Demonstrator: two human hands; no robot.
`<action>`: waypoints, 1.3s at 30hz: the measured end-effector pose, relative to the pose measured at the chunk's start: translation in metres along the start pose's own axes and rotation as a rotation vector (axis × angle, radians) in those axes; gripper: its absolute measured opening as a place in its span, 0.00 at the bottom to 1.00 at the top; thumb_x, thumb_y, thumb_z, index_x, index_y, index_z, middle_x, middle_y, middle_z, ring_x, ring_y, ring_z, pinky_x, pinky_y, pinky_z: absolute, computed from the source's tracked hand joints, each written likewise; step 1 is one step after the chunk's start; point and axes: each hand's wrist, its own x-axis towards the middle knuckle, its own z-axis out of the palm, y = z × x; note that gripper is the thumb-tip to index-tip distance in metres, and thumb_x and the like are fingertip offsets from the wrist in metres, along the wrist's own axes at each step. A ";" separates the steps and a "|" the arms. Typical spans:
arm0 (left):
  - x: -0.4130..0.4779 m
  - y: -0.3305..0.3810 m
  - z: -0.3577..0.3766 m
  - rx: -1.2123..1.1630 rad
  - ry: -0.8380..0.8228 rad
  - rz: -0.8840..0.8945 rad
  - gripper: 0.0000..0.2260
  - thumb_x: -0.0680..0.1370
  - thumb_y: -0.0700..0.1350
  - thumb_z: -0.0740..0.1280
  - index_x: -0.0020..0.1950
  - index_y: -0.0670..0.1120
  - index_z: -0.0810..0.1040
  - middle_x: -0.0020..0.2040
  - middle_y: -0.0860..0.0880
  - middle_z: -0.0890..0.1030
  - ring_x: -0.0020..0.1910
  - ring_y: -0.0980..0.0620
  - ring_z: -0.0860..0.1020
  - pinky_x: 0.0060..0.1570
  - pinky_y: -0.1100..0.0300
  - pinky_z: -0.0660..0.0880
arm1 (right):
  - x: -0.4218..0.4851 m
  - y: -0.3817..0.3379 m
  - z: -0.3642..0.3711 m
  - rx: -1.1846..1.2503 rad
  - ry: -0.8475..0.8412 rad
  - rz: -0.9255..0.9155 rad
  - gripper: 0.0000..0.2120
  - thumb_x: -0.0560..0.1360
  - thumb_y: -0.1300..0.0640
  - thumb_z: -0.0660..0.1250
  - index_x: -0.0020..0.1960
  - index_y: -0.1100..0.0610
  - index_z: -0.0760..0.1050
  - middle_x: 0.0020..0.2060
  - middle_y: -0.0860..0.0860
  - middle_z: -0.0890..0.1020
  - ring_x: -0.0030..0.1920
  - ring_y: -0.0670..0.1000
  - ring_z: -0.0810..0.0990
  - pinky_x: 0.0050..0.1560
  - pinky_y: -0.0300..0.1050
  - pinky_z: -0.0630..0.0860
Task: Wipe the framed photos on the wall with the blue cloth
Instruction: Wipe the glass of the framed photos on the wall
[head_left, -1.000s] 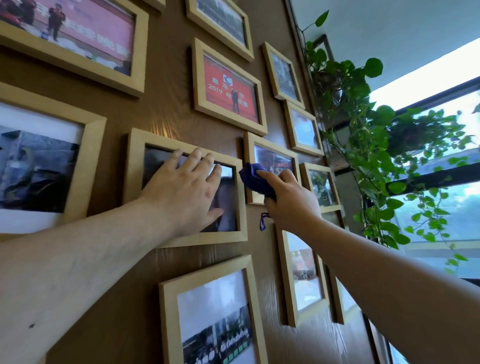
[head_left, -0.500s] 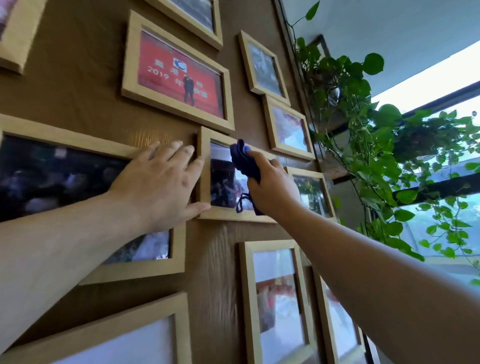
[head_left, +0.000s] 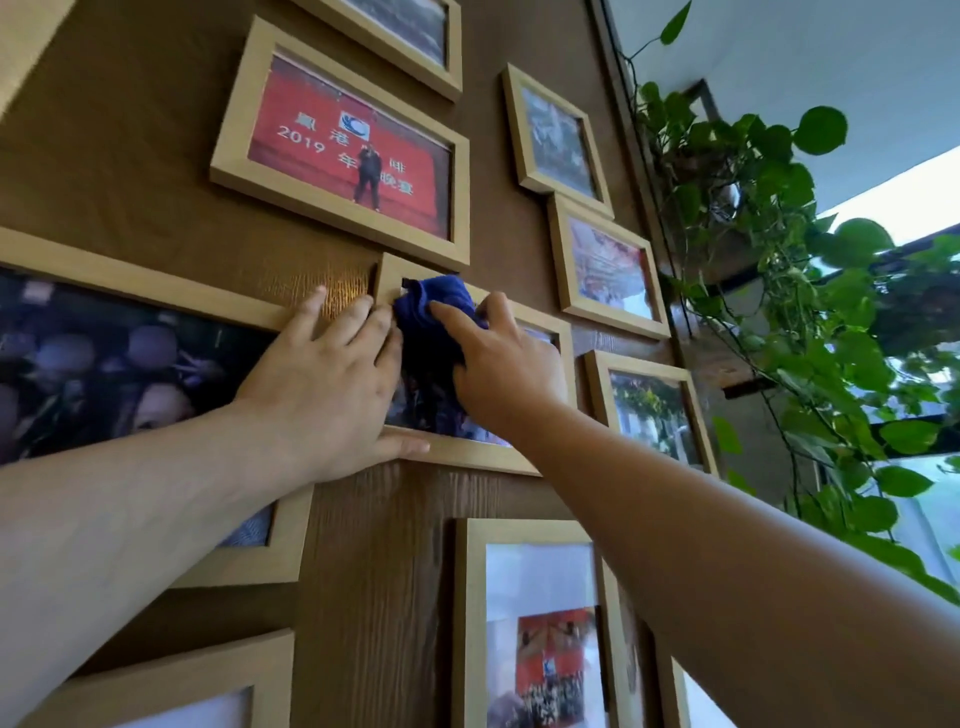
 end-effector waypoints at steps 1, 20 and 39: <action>0.000 0.000 0.001 -0.007 0.007 -0.001 0.48 0.69 0.76 0.42 0.77 0.42 0.49 0.79 0.42 0.50 0.77 0.43 0.46 0.74 0.39 0.45 | -0.004 0.007 -0.002 -0.037 -0.003 -0.002 0.27 0.77 0.50 0.61 0.73 0.43 0.56 0.61 0.55 0.66 0.42 0.53 0.71 0.32 0.44 0.64; 0.008 -0.001 0.011 -0.091 0.027 -0.089 0.54 0.65 0.79 0.49 0.77 0.42 0.45 0.77 0.37 0.53 0.77 0.40 0.46 0.72 0.35 0.47 | -0.018 0.001 0.005 0.100 -0.061 0.003 0.28 0.77 0.49 0.59 0.73 0.41 0.52 0.61 0.52 0.67 0.41 0.48 0.69 0.28 0.37 0.62; 0.013 0.001 0.007 -0.029 0.028 -0.047 0.56 0.63 0.80 0.47 0.76 0.39 0.51 0.75 0.38 0.62 0.75 0.41 0.55 0.72 0.37 0.51 | -0.044 0.014 -0.004 -0.069 -0.171 -0.137 0.28 0.77 0.46 0.58 0.74 0.42 0.51 0.62 0.54 0.67 0.41 0.49 0.69 0.30 0.38 0.61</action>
